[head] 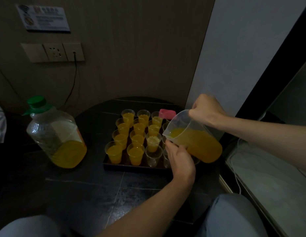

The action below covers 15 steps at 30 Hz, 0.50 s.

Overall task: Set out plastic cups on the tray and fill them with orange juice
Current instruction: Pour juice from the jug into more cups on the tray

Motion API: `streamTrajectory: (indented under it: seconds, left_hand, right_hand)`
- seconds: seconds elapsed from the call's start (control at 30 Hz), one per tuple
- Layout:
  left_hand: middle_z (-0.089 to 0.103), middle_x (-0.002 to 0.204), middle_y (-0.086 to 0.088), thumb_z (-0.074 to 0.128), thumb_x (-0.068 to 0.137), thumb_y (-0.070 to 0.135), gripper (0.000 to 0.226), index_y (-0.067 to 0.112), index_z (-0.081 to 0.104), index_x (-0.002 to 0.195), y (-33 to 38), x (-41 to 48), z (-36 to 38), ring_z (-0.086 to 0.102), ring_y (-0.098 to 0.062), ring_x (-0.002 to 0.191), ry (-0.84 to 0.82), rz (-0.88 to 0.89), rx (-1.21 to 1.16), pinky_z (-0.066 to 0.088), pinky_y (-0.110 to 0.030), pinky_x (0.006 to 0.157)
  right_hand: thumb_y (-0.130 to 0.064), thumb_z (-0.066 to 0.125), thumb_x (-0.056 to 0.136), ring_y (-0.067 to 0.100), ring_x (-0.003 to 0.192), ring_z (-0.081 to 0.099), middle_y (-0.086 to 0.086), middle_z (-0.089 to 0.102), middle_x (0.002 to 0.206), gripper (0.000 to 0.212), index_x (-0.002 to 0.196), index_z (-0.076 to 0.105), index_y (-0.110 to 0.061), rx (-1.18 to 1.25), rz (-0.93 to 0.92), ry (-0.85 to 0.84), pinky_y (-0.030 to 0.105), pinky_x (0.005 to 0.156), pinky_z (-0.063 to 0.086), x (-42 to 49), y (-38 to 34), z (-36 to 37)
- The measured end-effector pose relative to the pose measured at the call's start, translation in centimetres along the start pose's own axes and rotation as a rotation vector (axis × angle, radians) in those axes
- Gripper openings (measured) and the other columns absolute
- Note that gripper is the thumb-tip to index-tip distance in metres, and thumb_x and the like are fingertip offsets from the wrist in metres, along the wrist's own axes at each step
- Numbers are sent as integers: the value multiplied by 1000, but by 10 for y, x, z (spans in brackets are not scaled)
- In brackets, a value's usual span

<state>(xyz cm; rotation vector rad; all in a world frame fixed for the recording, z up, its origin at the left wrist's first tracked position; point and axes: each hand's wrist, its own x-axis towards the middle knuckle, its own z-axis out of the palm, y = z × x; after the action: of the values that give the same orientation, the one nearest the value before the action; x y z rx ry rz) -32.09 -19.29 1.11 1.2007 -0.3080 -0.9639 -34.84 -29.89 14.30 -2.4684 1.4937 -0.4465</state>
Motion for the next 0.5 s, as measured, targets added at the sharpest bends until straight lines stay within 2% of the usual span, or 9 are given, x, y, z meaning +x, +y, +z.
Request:
streamTrajectory:
  seconds: [0.3,0.5]
  left_hand:
    - [52,140,9,47,79,32,64,49,38,141,-1,-3,-2,51,-18,130,2,-20,28,42,-55,111]
    - [53,137,9,47,80,31,60,48,41,137,1,-5,-2,52,-17,127,-1,-23,18,43,-54,111]
  right_hand:
    - [-10,67,82,21,50,47,5,46,52,30,55,56,-7,-12,6,-30,30,48,34,1,-3,5]
    - [-7,63,80,21,50,46,4,42,51,28,54,53,-10,-24,-16,-31,30,48,33,1,-6,3]
